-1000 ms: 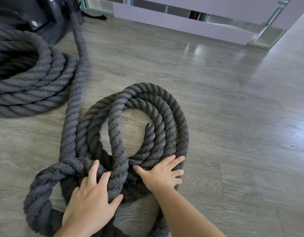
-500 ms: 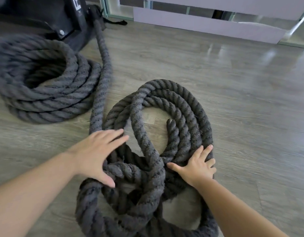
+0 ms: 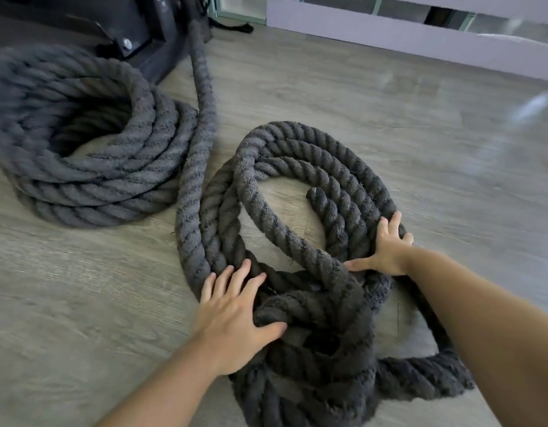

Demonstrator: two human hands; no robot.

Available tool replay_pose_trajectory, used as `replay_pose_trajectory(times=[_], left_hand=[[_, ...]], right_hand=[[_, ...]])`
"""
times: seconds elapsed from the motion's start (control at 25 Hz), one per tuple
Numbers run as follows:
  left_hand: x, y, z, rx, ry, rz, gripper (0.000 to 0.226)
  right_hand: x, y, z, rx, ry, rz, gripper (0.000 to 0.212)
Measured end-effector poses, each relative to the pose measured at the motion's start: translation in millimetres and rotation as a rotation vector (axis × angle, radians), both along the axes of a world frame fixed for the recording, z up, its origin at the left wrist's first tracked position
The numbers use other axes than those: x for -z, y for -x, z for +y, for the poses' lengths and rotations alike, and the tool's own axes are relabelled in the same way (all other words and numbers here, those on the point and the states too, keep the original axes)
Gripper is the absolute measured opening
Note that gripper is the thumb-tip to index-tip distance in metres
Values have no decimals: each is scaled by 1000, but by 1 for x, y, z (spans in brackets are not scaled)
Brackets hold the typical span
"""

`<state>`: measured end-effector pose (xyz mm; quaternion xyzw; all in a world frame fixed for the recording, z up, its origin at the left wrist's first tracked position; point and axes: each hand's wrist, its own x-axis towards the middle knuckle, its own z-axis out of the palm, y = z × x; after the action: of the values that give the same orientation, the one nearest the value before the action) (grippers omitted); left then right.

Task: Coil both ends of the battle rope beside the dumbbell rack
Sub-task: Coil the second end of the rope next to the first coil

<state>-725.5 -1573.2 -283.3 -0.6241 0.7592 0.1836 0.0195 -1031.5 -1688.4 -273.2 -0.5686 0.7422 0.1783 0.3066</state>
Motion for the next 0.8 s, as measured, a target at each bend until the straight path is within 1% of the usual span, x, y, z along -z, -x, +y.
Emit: replay_pose_trajectory(times=[0.08,0.16,0.24,0.32,0.44,0.52,0.64,0.72,0.76,0.8], left_hand=[[-1,12,-1,-34,-16,8,101],[-1,24,-2,-69,-23,18,100],[0,38,-6,-97,-24,-1,97],[4,55,-7,-133,-77,42,94],[13,87,-15,-216,-54,73,93],[14,107,-25,-289,7,86,93],[17,127,-40,-366,22,89,92],[17,135,-41,-367,24,46,91],[18,134,-40,-363,11,16,92],[16,133,-40,-364,-8,2,94]], right_hand=[[-1,6,-17,-6,-41,-3,157],[1,13,-29,-31,-64,-2,157],[3,20,-46,-87,-61,20,157],[1,26,-67,-152,-59,41,154],[-2,33,-105,-250,-68,69,151],[-2,39,-133,-282,-47,59,151],[-5,40,-158,-315,-29,44,149],[-12,36,-159,-326,-5,83,138],[-18,28,-158,-299,5,57,124],[-29,13,-151,-251,24,-13,102]])
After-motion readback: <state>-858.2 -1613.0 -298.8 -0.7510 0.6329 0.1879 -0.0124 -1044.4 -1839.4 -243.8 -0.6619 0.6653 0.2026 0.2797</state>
